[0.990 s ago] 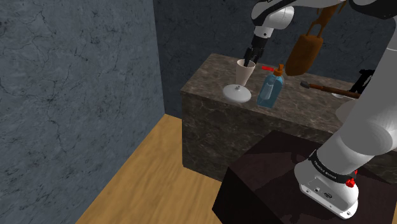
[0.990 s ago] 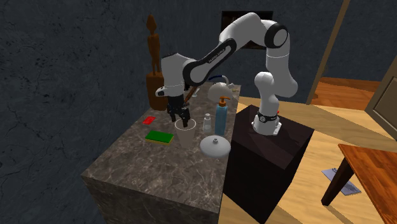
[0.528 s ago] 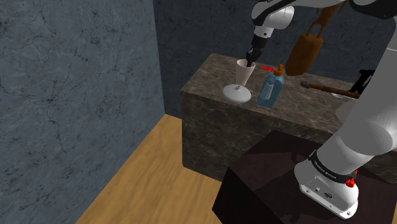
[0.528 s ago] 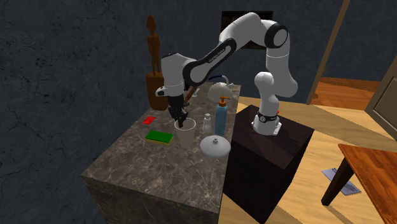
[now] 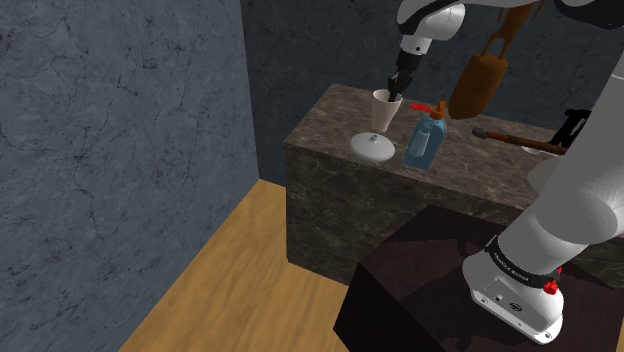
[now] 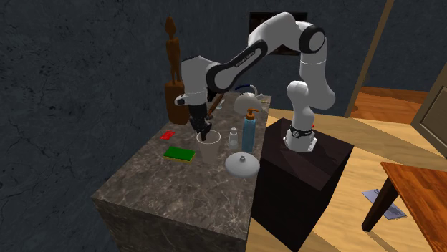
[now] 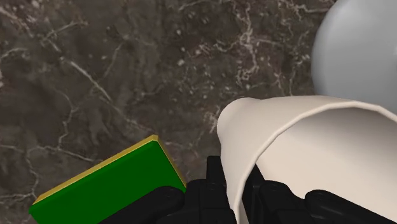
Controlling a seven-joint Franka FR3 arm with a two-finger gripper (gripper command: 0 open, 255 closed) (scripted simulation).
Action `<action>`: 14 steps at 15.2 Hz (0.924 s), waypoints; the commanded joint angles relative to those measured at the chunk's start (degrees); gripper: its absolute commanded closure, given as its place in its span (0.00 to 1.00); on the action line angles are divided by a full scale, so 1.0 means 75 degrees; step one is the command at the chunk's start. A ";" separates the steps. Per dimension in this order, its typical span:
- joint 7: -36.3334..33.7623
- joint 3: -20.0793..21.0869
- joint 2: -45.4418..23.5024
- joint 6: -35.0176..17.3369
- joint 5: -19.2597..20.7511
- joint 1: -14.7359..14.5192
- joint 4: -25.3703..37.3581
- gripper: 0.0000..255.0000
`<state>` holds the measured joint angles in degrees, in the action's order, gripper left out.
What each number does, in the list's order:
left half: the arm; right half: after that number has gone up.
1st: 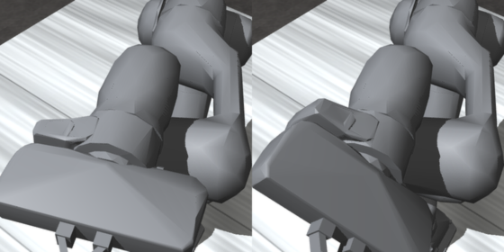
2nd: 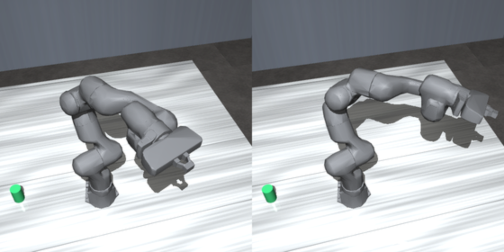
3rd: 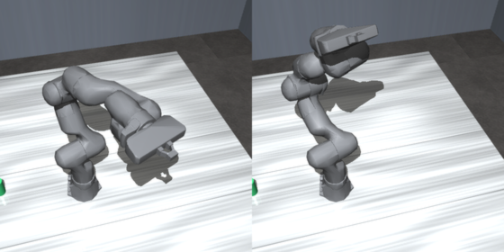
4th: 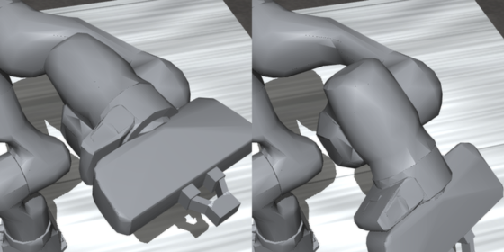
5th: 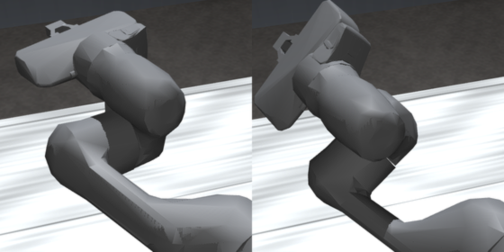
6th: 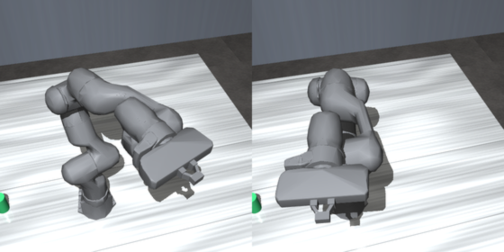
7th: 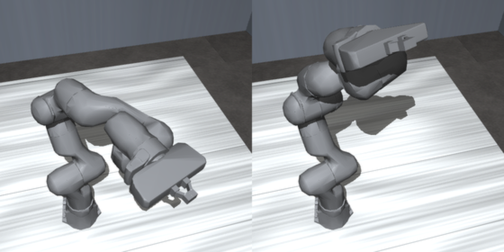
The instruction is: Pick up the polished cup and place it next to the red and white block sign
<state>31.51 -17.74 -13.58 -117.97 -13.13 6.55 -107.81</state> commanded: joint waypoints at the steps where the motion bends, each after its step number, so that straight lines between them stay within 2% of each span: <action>1: -0.0028 -0.0019 0.0072 0.0187 0.0042 0.0008 0.0119 1.00; 14: -0.0288 -0.0071 0.0453 0.1384 0.0263 -0.0003 0.0978 1.00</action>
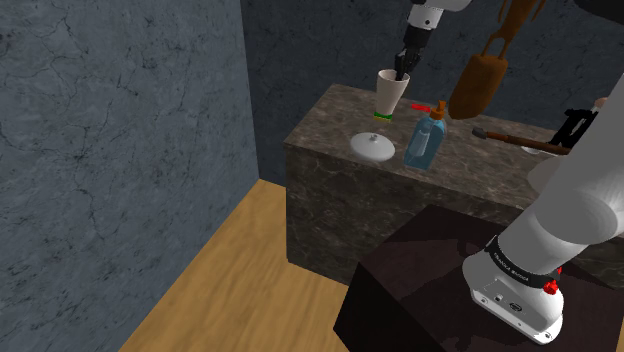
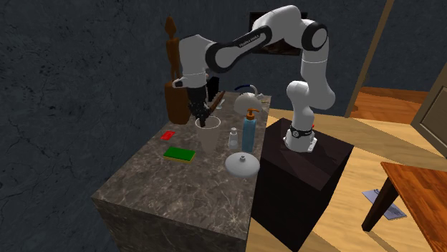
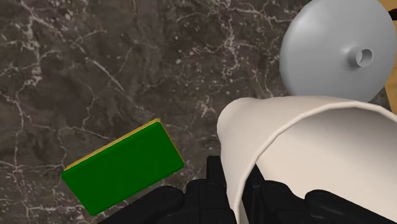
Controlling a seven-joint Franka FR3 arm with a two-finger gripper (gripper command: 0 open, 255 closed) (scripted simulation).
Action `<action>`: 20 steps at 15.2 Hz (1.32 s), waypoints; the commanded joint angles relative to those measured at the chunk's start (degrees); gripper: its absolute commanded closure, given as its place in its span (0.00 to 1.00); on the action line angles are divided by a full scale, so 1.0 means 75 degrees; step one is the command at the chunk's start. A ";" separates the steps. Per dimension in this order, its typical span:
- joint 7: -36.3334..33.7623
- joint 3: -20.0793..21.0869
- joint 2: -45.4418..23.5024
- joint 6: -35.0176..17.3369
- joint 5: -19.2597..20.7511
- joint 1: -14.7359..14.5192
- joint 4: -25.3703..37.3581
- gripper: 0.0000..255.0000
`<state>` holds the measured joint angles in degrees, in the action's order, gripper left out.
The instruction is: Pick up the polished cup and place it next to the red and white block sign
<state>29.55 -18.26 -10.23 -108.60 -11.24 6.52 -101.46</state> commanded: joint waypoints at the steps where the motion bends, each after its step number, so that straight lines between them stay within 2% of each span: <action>1: -0.0043 -0.0004 0.0024 0.0230 0.0022 0.0001 0.0210 1.00; 20: -0.0290 -0.0051 0.0032 0.2161 0.0085 0.0079 0.2149 1.00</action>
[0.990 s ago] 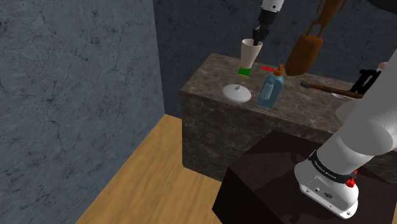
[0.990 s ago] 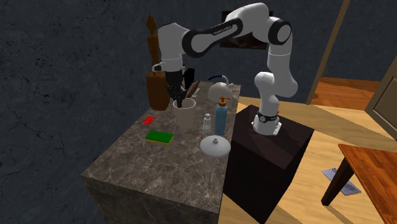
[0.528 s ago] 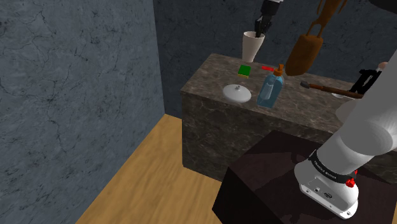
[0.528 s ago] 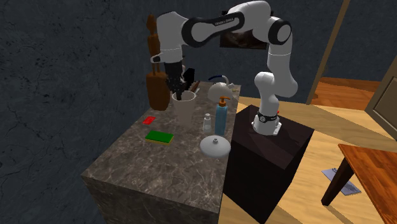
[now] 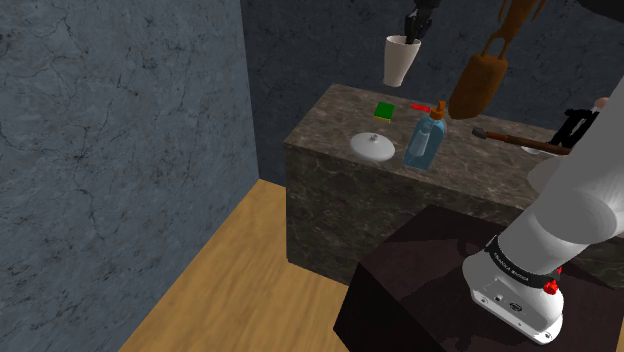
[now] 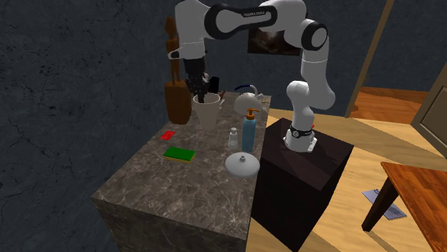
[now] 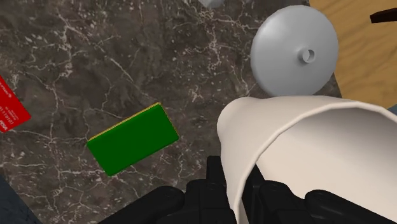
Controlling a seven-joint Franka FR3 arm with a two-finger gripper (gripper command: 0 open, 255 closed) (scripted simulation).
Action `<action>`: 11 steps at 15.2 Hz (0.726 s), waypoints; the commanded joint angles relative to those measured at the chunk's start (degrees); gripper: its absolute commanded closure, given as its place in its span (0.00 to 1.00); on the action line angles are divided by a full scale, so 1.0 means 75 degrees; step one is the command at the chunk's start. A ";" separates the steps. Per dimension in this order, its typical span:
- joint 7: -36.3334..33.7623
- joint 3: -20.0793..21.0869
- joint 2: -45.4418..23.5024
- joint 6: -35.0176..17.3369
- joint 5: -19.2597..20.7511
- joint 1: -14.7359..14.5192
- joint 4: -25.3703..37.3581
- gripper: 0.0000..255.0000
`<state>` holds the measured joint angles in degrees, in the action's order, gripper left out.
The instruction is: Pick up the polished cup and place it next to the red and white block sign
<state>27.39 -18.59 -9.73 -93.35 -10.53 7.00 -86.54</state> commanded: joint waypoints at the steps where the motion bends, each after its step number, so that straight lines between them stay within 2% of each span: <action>1: -0.0011 -0.0009 -0.0054 0.0238 -0.0015 0.0025 0.0289 1.00; 5: -0.0039 -0.0019 -0.0130 0.0582 -0.0039 0.0055 0.0705 1.00; 11: 0.0574 -0.0315 0.1168 0.0306 0.0398 0.0301 -0.0878 1.00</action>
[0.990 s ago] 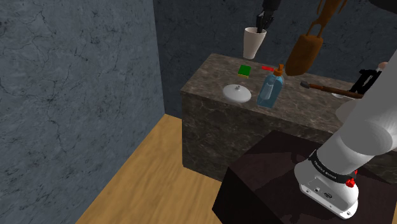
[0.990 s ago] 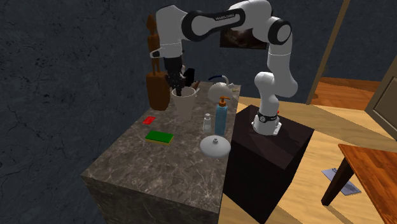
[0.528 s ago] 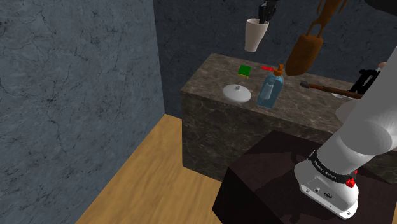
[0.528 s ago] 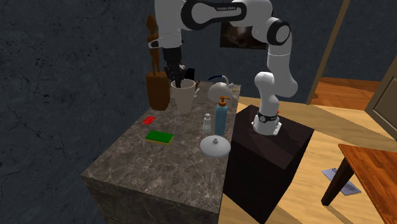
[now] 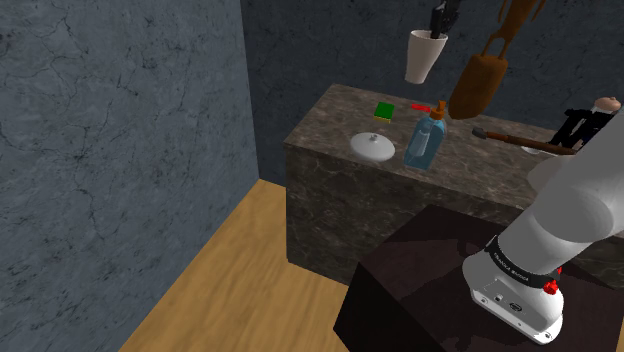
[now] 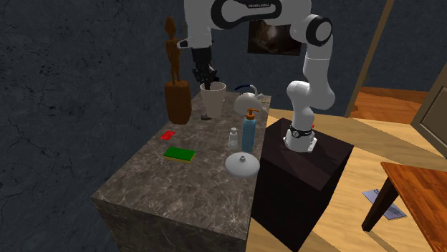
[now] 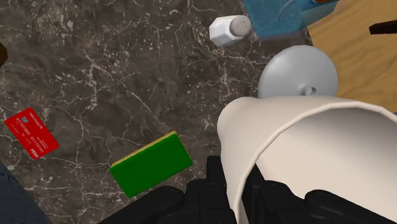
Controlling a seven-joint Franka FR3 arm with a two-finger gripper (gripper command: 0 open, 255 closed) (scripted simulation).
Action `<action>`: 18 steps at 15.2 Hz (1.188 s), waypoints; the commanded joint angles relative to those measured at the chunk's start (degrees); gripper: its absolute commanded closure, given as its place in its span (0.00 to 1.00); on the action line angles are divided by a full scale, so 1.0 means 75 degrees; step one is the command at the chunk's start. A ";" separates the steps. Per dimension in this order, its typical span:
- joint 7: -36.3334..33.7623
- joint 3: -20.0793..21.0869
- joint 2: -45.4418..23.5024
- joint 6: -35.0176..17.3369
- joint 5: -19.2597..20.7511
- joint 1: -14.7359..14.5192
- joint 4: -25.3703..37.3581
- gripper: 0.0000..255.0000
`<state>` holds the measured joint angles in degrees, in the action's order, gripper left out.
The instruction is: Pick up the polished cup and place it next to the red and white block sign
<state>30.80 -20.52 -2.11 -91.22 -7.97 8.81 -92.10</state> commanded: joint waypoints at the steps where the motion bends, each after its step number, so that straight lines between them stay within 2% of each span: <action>1: 0.0224 -0.0112 0.0342 0.0000 0.0131 0.0110 -0.0350 1.00; 9: 0.1132 -0.0611 0.1641 -0.0009 0.0740 0.0612 -0.1647 1.00; 18: 0.2355 -0.1354 0.2607 0.0205 0.1436 0.1264 -0.2358 1.00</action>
<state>46.81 -29.64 17.27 -90.17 2.30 17.67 -110.09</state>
